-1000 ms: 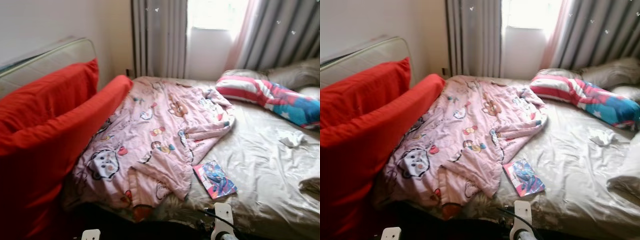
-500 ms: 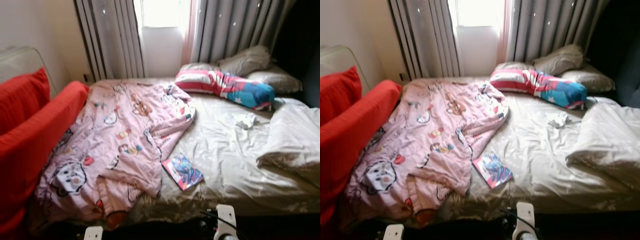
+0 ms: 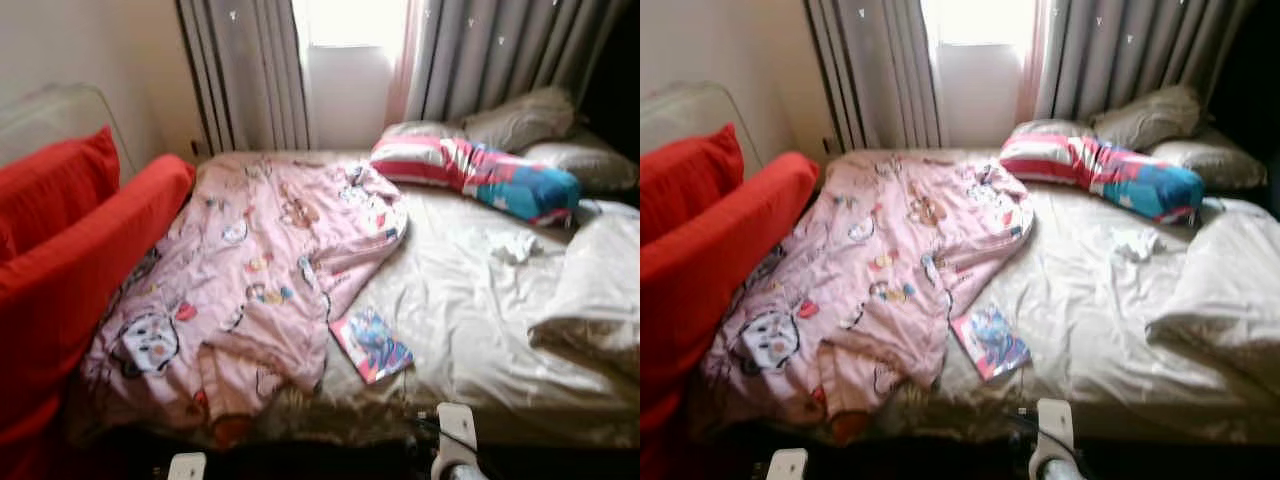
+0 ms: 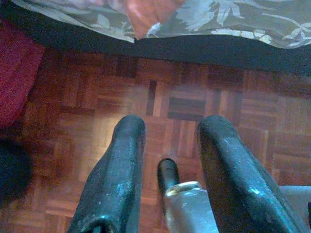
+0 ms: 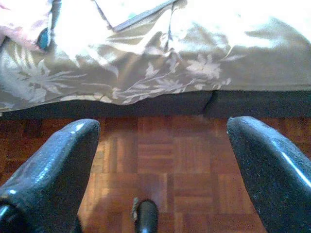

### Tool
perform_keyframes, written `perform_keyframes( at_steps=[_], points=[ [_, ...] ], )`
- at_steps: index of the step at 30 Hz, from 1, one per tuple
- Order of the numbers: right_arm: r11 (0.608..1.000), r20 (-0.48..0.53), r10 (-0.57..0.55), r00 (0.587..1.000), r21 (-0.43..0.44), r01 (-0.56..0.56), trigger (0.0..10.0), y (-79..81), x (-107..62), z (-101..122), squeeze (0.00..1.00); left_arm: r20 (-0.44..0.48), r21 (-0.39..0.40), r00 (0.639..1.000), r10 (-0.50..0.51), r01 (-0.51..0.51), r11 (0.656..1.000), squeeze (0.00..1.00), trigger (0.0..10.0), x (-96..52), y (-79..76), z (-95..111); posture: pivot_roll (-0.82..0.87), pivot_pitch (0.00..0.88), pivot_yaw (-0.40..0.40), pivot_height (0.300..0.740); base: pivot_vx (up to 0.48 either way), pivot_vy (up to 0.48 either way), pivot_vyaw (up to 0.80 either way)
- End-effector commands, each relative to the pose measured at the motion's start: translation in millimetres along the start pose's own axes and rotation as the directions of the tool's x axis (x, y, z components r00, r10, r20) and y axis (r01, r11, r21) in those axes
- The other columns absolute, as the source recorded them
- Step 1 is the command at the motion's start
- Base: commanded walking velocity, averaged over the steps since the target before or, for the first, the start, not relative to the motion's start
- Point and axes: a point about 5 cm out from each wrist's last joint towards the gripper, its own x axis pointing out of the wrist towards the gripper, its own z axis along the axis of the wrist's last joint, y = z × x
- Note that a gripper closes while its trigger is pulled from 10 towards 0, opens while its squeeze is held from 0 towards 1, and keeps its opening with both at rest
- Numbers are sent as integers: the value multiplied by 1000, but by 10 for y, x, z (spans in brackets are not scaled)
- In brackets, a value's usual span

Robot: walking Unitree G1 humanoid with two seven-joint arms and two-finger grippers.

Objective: Clean up the room

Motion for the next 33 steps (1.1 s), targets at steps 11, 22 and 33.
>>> perform_keyframes(
  at_steps=[11, 22, 33],
  points=[
    [1000, 3, 7, 1000, 4, -7, 10000, 38, 3, 7, 0, -28, 0, 1000, 3, -3, 1000, 0, 10000, -11, 17, -58, -40, 19, 24, 740, 0, -314, 0],
    [1000, 3, 8, 1000, 1, -8, 10000, 39, 4, 9, 0, -27, 0, 1000, 3, -3, 1000, 0, 10000, -11, 18, -56, -41, 20, 24, 740, 0, -314, 0],
    [1000, 5, 8, 1000, 2, -8, 10000, 41, 2, 3, 0, -28, 2, 1000, 3, -3, 1000, 0, 10000, -13, 20, -62, -44, 16, 27, 740, 0, -312, 0]
  ],
)
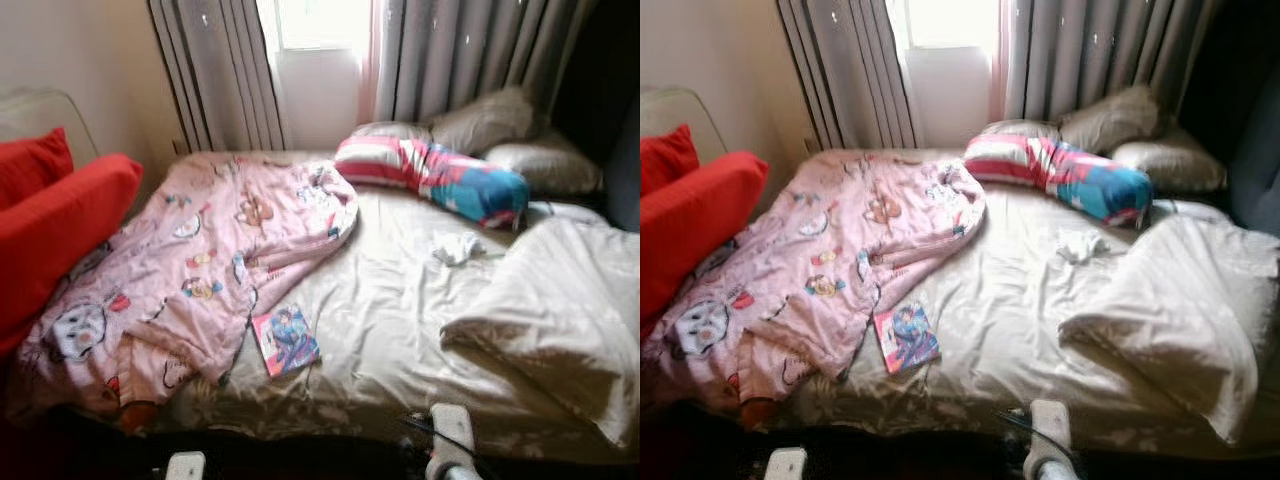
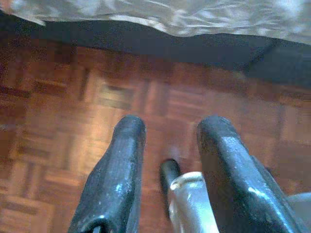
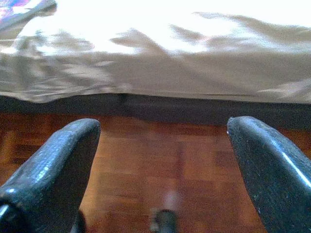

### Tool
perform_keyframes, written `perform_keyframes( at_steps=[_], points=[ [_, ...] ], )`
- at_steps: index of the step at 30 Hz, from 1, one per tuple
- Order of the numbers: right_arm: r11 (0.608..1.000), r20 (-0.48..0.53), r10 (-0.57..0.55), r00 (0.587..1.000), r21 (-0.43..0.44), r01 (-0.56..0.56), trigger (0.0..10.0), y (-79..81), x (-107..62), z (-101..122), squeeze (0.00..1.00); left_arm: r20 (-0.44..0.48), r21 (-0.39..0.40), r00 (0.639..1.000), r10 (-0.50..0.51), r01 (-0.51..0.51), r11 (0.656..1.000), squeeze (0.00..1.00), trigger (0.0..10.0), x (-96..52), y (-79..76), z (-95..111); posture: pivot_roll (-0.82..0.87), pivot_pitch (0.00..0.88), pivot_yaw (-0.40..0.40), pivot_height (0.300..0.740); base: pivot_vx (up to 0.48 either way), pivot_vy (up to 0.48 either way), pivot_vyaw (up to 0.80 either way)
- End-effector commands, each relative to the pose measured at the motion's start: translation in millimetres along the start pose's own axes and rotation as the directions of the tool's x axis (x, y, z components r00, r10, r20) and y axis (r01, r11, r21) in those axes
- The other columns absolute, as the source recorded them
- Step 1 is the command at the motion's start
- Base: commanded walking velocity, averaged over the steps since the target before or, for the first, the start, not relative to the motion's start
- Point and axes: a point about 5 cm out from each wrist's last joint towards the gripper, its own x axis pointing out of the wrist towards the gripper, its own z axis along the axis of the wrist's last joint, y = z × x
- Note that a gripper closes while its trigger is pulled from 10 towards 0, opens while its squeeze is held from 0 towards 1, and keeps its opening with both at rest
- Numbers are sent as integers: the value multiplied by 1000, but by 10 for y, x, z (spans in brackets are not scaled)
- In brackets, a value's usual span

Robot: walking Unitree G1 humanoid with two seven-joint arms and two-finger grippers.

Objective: Clean up the room

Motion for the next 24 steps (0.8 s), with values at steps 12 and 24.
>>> perform_keyframes(
  at_steps=[12, 24],
  points=[
    [1000, 5, 21, 1000, 1, -21, 10000, 91, 6, 12, 0, -22, -7, 1000, 13, -13, 1000, 0, 10000, -18, 67, -55, -49, 0, 30, 740, 0, -77, 0],
    [1000, 1, 20, 1000, 8, -20, 10000, 99, 5, -2, 0, -26, -13, 1000, 3, -3, 1000, 0, 10000, -21, 67, -64, -51, 0, 34, 740, 0, 0, 0]
  ],
)
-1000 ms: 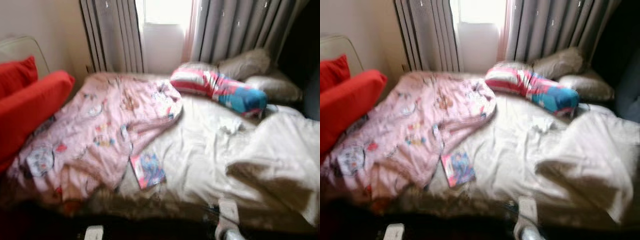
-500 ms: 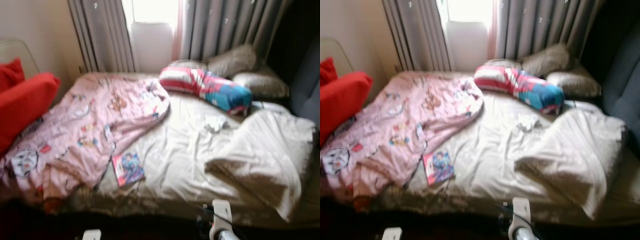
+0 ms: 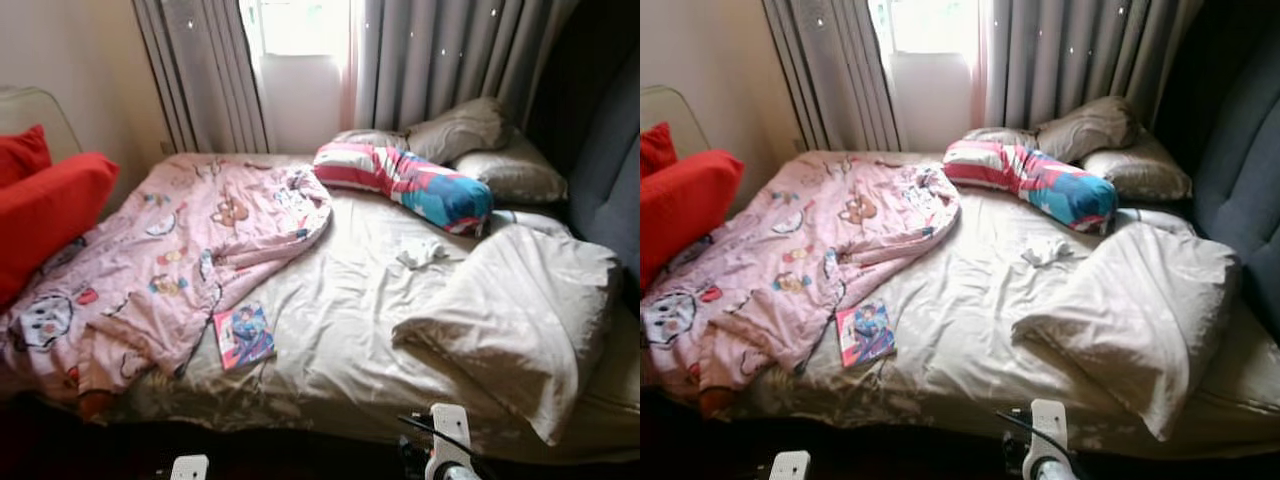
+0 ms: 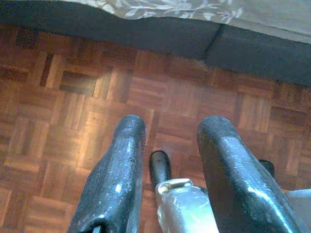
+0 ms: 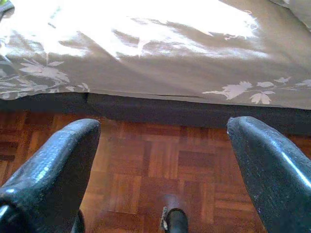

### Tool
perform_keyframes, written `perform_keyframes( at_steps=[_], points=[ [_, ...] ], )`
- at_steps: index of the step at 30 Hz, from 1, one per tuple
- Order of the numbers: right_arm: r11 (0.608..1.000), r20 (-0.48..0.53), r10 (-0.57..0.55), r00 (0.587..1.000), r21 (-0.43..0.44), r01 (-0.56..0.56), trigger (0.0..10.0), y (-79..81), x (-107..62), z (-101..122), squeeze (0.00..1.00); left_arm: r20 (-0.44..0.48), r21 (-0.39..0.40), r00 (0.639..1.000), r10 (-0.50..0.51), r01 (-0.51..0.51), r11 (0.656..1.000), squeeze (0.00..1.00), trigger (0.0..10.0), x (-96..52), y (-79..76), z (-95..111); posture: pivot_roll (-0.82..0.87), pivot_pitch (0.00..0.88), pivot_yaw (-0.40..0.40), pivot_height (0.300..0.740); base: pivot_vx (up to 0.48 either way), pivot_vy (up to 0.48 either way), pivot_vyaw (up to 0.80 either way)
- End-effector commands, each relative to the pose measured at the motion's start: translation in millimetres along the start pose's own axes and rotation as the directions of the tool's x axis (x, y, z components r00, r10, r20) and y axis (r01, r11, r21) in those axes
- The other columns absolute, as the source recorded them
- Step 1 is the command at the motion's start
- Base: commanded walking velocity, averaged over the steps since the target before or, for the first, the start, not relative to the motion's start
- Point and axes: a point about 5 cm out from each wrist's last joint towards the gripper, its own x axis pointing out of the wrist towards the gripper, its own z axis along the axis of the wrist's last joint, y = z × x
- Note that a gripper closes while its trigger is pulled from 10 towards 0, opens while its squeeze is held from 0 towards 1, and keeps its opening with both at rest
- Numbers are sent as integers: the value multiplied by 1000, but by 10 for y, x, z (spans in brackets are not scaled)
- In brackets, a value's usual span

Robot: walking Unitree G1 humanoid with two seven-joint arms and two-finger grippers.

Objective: Clean up the room

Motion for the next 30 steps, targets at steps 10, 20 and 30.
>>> perform_keyframes(
  at_steps=[10, 20, 30],
  points=[
    [1000, -14, -4, 1000, 0, 4, 10000, -6, 0, -13, 0, -24, -7, 1000, 8, -9, 1000, 0, 10000, -14, 45, -51, -48, 0, 33, 740, 24, 0, -712],
    [1000, 3, -4, 1000, 0, 4, 10000, -5, 1, 8, 0, -23, -5, 1000, 8, -8, 1000, 0, 10000, -13, 45, -45, -47, 0, 31, 740, 258, 0, -221],
    [1000, 4, -1, 1000, 3, 1, 10000, -2, 2, 13, 0, -21, -6, 1000, 10, -10, 1000, 0, 10000, -12, 47, -38, -44, 4, 30, 740, 272, 0, 0]
  ],
)
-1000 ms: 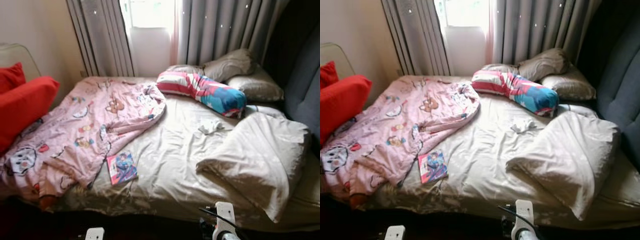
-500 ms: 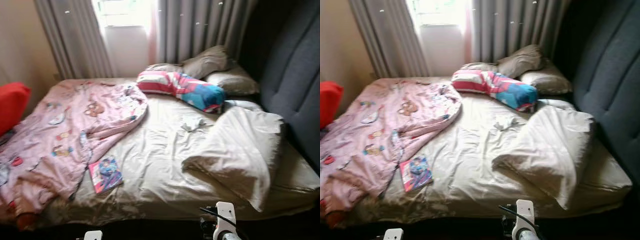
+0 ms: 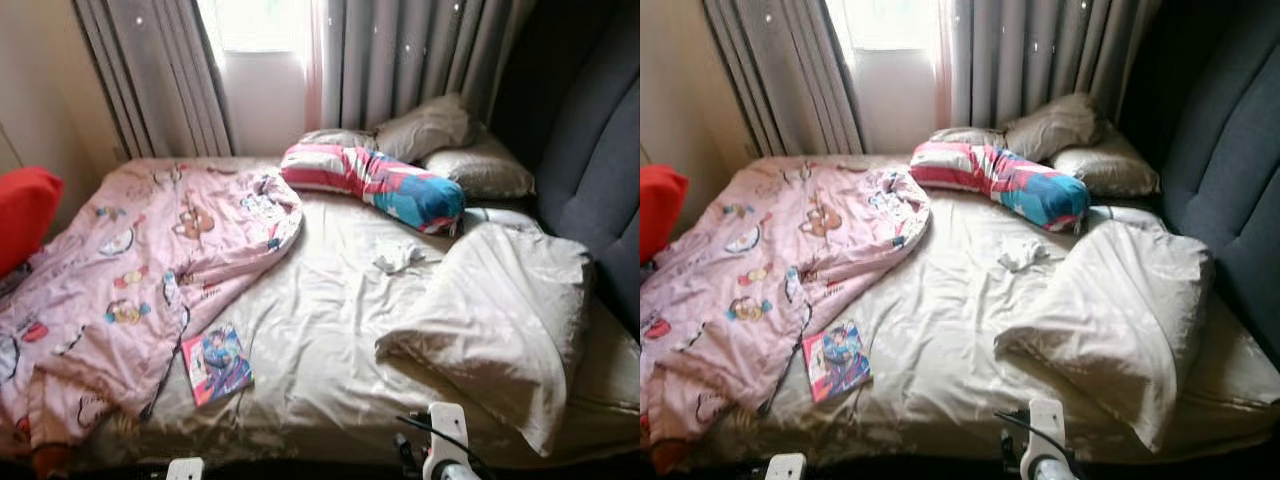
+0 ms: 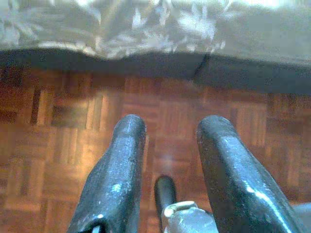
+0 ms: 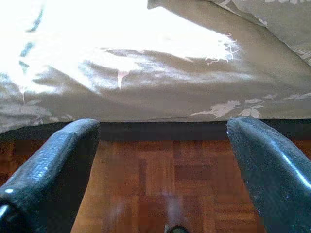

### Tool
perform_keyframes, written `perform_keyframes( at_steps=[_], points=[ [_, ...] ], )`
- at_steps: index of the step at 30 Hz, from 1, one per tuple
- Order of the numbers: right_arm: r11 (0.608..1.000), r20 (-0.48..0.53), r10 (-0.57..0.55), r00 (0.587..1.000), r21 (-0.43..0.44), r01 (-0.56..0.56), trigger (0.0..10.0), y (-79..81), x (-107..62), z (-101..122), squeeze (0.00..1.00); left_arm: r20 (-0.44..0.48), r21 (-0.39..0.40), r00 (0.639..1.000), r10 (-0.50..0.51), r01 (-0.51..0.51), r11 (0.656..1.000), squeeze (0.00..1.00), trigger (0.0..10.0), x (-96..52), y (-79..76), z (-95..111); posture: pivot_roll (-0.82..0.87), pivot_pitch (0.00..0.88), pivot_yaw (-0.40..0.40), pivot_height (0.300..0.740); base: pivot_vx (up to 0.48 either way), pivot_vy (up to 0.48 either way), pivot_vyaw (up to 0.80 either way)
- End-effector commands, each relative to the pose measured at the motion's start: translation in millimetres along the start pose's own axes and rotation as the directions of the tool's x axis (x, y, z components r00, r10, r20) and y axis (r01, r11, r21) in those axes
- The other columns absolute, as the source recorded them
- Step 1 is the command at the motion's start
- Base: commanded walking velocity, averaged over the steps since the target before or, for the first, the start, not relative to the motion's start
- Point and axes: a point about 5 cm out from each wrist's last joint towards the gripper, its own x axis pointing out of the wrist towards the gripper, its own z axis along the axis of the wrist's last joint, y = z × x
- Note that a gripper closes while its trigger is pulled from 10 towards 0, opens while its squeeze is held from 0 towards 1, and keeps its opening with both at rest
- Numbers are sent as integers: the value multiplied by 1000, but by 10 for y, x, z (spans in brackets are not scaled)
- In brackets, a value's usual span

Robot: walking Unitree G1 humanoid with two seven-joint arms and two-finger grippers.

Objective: Clean up the room

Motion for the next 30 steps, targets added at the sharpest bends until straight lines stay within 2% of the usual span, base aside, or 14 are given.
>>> perform_keyframes(
  at_steps=[1, 10, 14, 30],
  points=[
    [1000, 19, 23, 1000, 3, -24, 10000, 101, 17, 75, 0, -48, -5, 998, 34, -34, 999, 0, 10000, -49, 128, -138, -43, 5, 30, 740, 274, 0, -775],
    [1000, 18, 25, 1000, -1, -25, 10000, 100, 18, 79, 0, -46, -9, 998, 35, -35, 999, 0, 10000, -47, 126, -135, -40, 7, 28, 740, 275, 0, -772],
    [1000, 25, 25, 999, -3, -25, 10000, 100, 18, 87, 0, -45, -9, 998, 35, -36, 999, 0, 10000, -47, 126, -133, -40, 9, 28, 740, 274, 0, 0],
    [1000, 35, 21, 999, 0, -21, 10000, 97, 18, 99, 0, -39, -13, 999, 38, -38, 999, 0, 10000, -45, 126, -123, -43, 15, 27, 740, 0, 0, 0]
  ],
)
